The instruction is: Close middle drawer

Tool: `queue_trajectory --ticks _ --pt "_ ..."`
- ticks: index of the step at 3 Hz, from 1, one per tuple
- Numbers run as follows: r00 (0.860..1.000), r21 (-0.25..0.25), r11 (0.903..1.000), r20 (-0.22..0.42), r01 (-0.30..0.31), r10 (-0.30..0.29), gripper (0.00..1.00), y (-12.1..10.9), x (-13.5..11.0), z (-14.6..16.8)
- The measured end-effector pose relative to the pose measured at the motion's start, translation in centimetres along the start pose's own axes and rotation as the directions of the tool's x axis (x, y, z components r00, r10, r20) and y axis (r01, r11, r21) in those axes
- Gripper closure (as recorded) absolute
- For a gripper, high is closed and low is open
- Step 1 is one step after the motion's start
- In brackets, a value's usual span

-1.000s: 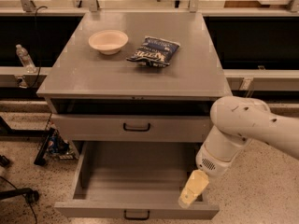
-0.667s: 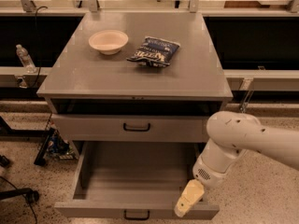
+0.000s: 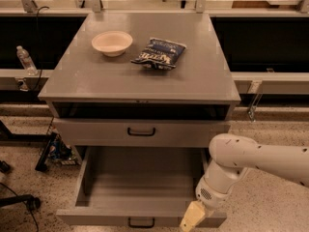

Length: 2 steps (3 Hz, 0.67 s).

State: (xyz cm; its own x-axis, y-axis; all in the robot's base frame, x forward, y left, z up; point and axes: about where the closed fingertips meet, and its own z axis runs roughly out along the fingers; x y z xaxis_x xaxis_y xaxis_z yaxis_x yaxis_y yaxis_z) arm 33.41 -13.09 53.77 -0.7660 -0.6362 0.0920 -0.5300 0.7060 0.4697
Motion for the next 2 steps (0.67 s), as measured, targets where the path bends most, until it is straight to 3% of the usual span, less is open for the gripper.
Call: queue_trajectory --ticks 2 --pt "0.998 -0.059 0.9965 -0.017 -0.059 0.058 0.72 -0.6 1.0 4.4"
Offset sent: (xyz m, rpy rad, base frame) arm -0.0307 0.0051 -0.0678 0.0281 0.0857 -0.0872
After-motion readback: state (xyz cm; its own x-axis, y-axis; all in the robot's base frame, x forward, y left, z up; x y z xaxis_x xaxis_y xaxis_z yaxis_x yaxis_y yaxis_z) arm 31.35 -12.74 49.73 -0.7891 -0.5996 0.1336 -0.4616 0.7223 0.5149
